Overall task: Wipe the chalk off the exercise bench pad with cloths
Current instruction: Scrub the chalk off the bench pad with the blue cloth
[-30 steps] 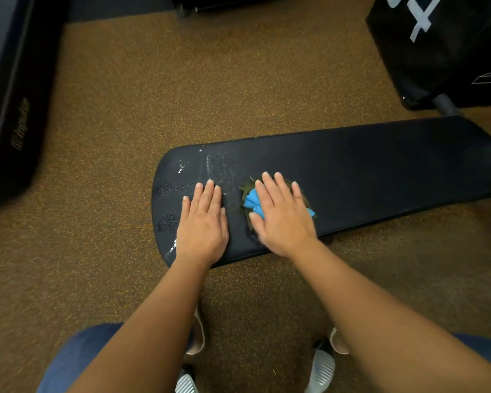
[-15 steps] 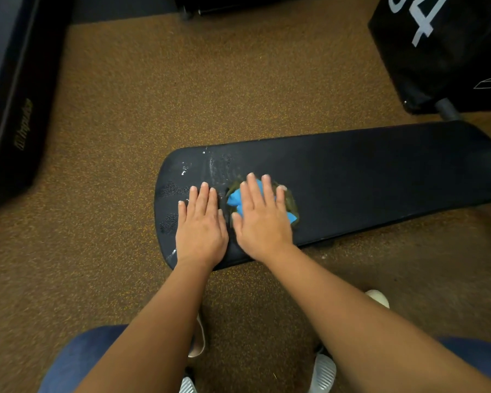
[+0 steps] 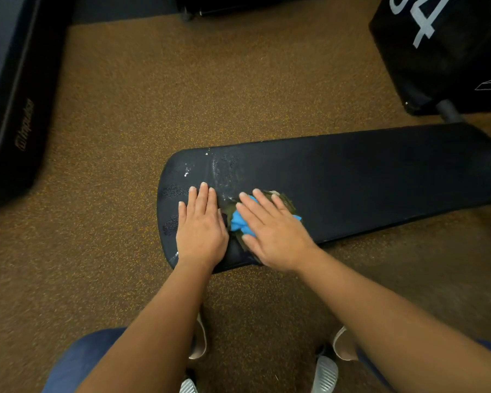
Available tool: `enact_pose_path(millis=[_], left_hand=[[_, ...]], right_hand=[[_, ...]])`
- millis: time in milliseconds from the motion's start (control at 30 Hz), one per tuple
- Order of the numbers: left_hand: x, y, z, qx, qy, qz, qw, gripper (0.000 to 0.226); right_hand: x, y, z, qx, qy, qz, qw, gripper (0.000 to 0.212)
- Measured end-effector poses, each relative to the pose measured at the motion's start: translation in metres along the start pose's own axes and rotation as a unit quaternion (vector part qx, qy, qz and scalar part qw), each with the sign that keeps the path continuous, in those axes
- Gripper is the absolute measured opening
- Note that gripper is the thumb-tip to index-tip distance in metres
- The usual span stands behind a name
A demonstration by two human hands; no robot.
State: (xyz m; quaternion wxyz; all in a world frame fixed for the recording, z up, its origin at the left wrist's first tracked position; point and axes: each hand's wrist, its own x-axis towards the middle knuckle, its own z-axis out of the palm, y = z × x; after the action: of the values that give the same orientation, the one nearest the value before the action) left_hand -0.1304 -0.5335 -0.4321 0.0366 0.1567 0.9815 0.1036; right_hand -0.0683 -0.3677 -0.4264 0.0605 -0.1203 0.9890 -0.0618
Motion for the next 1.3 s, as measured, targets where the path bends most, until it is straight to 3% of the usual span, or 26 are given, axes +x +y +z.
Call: enact_pose_path(millis=[67,233,300,433,500,633,700,833,1033,1200,1300], left_hand=[[0.001,-0.001,-0.002,0.004,0.000,0.003,1.000,0.052],[0.003,-0.002,0.000,0.008,0.001,0.002,1.000,0.052],[0.003,-0.002,0.000,0.011,0.000,-0.001,1.000,0.058],[0.003,-0.003,-0.002,0.000,0.002,0.004,1.000,0.060],[0.004,-0.004,-0.002,-0.001,0.002,0.006,1.000,0.060],[0.005,-0.005,-0.001,0.000,0.000,0.007,1.000,0.061],[0.006,-0.006,-0.001,-0.002,-0.002,0.003,1.000,0.060],[0.009,-0.011,-0.003,-0.002,0.003,0.005,1.000,0.060],[0.018,-0.016,-0.004,0.008,-0.003,-0.002,1.000,0.058],[0.021,-0.017,-0.003,0.009,0.002,0.000,1.000,0.061],[0.024,-0.018,-0.004,0.011,0.001,0.004,1.000,0.061]], right_hand=[[-0.007,0.021,-0.005,-0.008,-0.004,0.027,1.000,0.066],[0.031,0.005,-0.010,0.026,0.009,0.239,0.971,0.066],[0.034,-0.012,-0.008,0.024,0.008,0.192,0.981,0.065],[0.013,0.006,-0.009,0.006,-0.004,0.000,1.000,0.067],[0.021,0.019,-0.010,0.006,-0.008,0.021,1.000,0.065],[0.062,-0.004,-0.013,0.025,0.000,0.190,0.981,0.065],[0.065,-0.017,-0.009,0.022,0.002,0.152,0.988,0.064],[0.038,0.006,-0.009,0.015,0.010,-0.026,1.000,0.062],[0.080,-0.002,-0.016,0.025,0.015,0.166,0.986,0.062],[0.065,0.006,-0.014,0.015,0.013,-0.014,1.000,0.058],[0.076,0.024,-0.019,0.012,0.002,0.061,0.998,0.059]])
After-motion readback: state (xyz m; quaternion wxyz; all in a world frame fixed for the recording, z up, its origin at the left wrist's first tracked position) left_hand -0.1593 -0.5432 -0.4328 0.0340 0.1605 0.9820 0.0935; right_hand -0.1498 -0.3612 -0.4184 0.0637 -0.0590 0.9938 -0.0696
